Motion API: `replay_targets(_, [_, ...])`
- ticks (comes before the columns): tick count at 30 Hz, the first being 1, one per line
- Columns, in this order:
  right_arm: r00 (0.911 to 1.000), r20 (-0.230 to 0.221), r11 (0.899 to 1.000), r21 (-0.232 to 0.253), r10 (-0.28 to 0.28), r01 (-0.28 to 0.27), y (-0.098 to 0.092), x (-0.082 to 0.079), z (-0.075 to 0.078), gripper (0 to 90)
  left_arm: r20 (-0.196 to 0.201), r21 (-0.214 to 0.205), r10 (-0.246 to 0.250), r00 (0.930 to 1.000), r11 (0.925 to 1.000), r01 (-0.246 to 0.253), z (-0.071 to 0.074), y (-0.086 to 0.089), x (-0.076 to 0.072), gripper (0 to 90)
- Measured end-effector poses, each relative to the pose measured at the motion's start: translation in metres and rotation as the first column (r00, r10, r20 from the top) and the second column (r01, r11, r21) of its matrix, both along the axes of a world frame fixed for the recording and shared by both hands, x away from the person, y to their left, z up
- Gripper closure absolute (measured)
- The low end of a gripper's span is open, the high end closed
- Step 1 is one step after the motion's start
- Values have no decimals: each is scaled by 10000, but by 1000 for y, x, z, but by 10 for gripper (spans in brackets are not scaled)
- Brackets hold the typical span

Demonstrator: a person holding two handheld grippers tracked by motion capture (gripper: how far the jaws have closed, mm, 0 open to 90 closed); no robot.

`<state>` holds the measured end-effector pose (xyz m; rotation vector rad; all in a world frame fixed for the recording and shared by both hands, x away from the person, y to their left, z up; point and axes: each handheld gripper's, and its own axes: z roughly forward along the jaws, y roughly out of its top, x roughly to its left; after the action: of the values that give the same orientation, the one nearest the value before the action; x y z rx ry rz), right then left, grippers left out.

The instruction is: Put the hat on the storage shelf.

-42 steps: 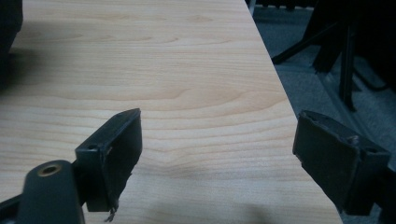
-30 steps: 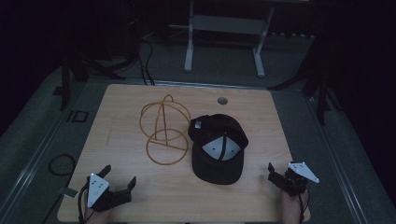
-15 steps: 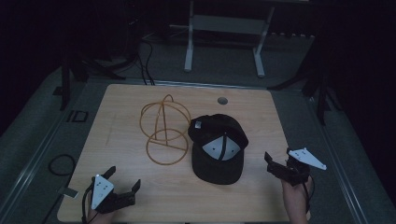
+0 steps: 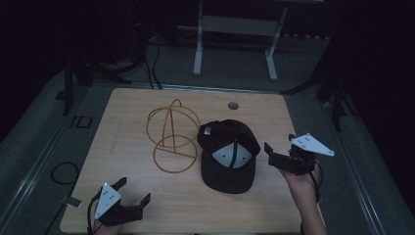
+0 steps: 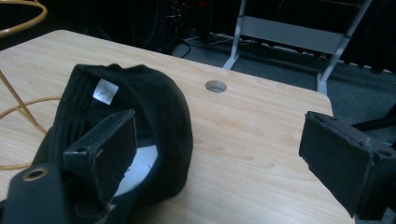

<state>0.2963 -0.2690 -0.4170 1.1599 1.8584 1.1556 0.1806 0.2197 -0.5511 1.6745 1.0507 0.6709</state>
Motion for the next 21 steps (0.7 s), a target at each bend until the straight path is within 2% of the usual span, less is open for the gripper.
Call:
replay_targets(1, [9998,-122,9998,77,185,-184,3,2,3,111,-20,26,-100,9999,9999,100,0,0,0,15])
replay_targets(5, [9997,-70,9997,-84,250,-250,17,11,10,137,-72,312,-225,9997,9993,227,0,-1,-1,15])
replay_targets(10, [9972,-286,9974,-158,697,-701,36,22,11,152,42,352,-355,9994,9988,354,1,-3,-3,16])
replay_targets(16, [9912,-698,9930,-287,1126,-1148,50,37,1,270,-33,411,-413,9991,9983,414,1,-3,-2,15])
replay_targets(21, [9859,-1254,9909,-628,1104,-1189,62,52,-13,272,-123,425,-481,9988,9979,486,0,-3,-2,16])
